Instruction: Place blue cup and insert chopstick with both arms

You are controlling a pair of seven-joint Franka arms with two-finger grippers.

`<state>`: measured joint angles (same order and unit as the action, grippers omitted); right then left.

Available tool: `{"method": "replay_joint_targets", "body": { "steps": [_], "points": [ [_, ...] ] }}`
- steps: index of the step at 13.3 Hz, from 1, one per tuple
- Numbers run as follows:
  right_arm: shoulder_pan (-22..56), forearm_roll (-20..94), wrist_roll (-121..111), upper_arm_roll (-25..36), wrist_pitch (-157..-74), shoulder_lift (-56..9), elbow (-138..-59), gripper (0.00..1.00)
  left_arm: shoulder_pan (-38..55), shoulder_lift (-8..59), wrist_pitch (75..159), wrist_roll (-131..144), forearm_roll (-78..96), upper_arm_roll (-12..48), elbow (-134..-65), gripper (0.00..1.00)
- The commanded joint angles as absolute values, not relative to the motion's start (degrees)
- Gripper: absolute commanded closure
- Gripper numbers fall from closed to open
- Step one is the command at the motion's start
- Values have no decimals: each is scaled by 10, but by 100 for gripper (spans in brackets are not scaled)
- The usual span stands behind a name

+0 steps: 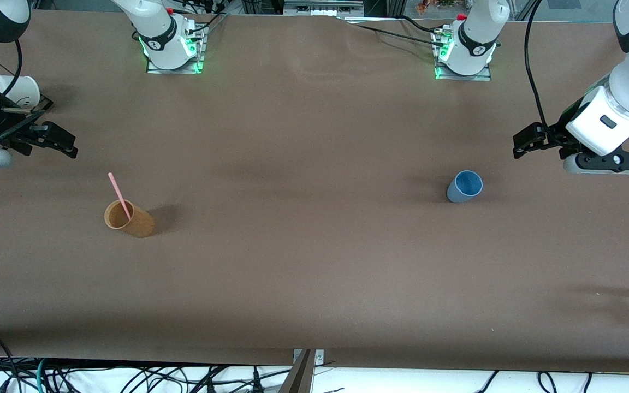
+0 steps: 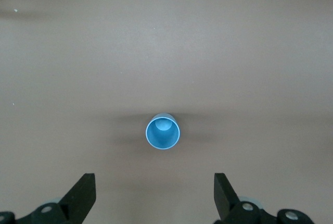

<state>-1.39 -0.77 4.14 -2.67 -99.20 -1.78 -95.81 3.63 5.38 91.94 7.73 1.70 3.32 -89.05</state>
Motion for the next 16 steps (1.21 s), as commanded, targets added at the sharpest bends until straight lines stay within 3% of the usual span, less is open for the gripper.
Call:
{"method": "replay_joint_targets", "body": {
  "steps": [1,16],
  "points": [
    [-17,-5,36,-28,-978,-20,-944,0,35,55,918,75,29,34,-883,0],
    [-17,-5,38,-28,-978,-18,-945,0,7,99,918,53,18,25,-885,0]
  ]
}}
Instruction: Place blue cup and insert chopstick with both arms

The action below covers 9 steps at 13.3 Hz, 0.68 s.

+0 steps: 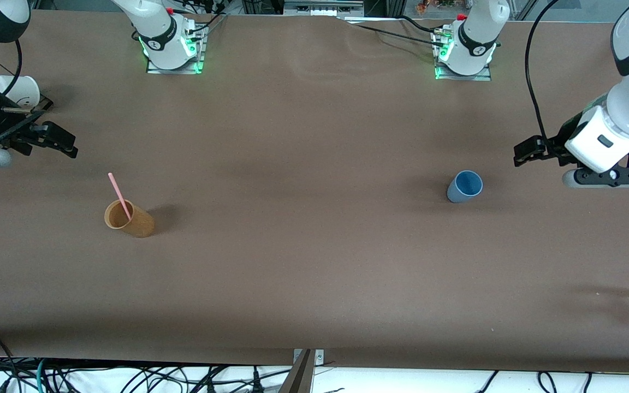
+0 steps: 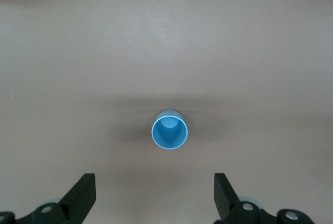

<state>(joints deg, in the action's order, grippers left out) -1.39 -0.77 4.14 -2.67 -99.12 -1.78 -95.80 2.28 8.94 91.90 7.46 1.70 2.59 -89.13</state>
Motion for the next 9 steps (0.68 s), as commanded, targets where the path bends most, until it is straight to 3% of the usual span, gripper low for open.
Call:
{"method": "replay_joint_targets", "body": {
  "steps": [1,4,9],
  "points": [
    [-16,-5,38,-28,-978,-18,-945,0,6,111,918,41,16,25,-885,0],
    [-17,-5,38,-28,-978,-18,-945,0,-7,141,957,-18,-2,21,-901,0],
    [-17,-5,38,-28,-978,-18,-945,0,-2,140,1117,-18,-3,18,-1053,0]
  ]
}}
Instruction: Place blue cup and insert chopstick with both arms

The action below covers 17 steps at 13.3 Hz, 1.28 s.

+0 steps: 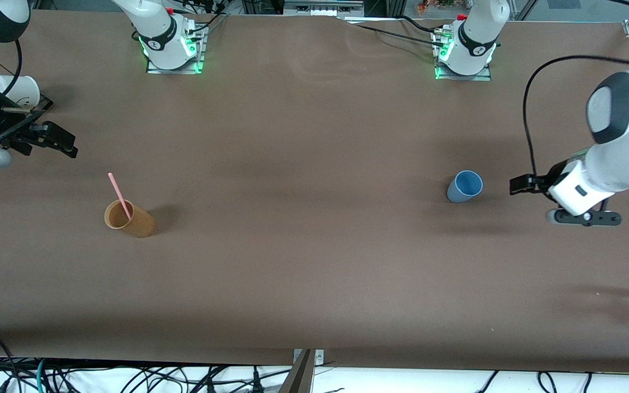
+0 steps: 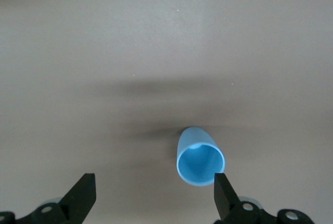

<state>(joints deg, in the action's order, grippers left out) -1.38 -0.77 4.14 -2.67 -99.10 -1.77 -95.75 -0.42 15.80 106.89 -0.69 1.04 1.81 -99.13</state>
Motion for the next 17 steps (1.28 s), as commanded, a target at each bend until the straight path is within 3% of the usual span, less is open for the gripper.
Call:
{"method": "replay_joint_targets", "body": {
  "steps": [1,7,17],
  "points": [
    [-17,-5,38,-28,-978,-18,-945,0,-1,135,1142,-18,-3,18,-1081,0],
    [-17,-5,38,-28,-978,-18,-945,0,11,97,1272,-18,-3,17,-1229,0],
    [-16,-5,39,-28,-978,-18,-945,0,25,100,1414,-18,-2,13,-1333,0]
  ]
}}
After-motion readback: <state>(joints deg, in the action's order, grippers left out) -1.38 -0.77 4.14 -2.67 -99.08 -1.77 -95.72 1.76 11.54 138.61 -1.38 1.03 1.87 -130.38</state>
